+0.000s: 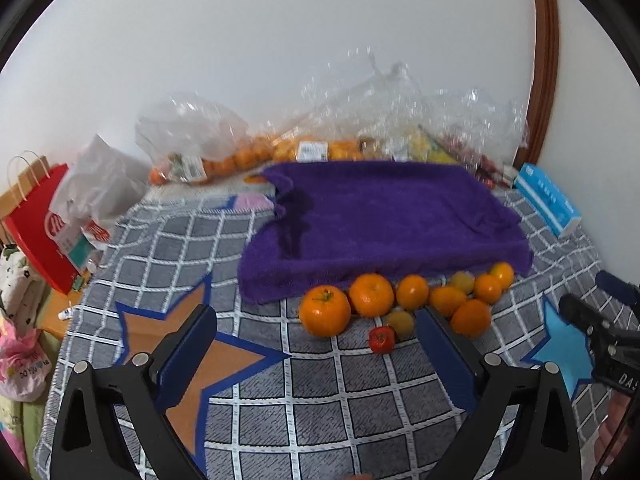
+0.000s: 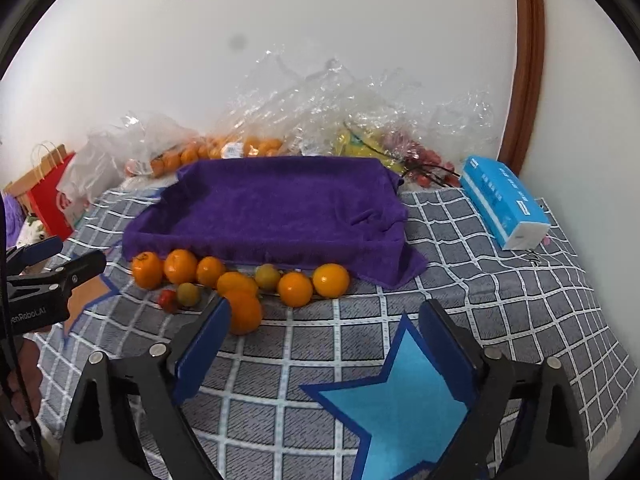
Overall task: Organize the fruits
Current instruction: 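Move the left tool toward the large orange in the fruit row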
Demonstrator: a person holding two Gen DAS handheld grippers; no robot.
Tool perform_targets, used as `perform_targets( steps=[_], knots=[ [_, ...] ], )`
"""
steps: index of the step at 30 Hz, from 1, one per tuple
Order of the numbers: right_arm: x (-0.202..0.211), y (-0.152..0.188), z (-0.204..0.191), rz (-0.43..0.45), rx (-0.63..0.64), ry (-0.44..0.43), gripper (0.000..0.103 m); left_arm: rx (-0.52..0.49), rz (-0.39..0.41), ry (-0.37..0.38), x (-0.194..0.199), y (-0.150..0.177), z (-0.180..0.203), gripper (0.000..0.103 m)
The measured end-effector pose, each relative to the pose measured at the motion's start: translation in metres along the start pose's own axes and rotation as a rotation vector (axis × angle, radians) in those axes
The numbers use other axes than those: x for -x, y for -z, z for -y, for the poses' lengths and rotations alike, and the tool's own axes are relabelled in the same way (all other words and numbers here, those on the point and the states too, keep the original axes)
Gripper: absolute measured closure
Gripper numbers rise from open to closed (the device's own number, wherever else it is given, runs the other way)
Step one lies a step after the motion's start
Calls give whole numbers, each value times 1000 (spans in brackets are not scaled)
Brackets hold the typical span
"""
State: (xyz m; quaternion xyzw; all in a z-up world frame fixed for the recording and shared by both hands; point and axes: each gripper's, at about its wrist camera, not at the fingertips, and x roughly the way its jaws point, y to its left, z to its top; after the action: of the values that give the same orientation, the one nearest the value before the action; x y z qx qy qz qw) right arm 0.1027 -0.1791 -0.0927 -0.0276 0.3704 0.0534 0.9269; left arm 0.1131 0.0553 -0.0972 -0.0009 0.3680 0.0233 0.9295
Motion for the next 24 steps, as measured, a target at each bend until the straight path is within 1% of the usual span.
perform_targets(
  steps=[4, 6, 9, 11, 12, 14, 16, 18, 19, 21, 24],
  knots=[
    [-16, 0, 8, -13, -19, -12, 11, -12, -33, 5, -20, -1, -2, 11],
    [-23, -1, 15, -9, -50, -17, 12, -6, -36, 4, -27, -2, -5, 11],
    [-36, -4, 24, -15, -86, -21, 20, 25, -42, 35, -37, 0, -12, 11],
    [-47, -7, 26, -47, -86, -18, 27, 47, -53, 27, -44, 2, -16, 11],
    [-53, -8, 27, -66, -82, -18, 28, 55, -55, 19, -47, 2, -19, 11],
    [-63, -10, 27, -79, -79, -21, 34, 69, -59, 8, -53, 3, -23, 12],
    [-69, -12, 27, -87, -77, -38, 35, 73, -64, 12, -57, 3, -27, 16],
    [-75, -15, 25, -92, -71, -63, 37, 71, -72, -5, -62, 3, -29, 16],
    [-76, -16, 23, -92, -64, -69, 37, 68, -80, -1, -64, 4, -30, 17],
    [-82, -19, 20, -91, -46, -74, 38, 69, -85, 22, -67, 4, -31, 19],
    [-90, -19, 16, -101, -37, -86, 41, 92, -74, 53, -68, 6, -35, 19]
  ],
)
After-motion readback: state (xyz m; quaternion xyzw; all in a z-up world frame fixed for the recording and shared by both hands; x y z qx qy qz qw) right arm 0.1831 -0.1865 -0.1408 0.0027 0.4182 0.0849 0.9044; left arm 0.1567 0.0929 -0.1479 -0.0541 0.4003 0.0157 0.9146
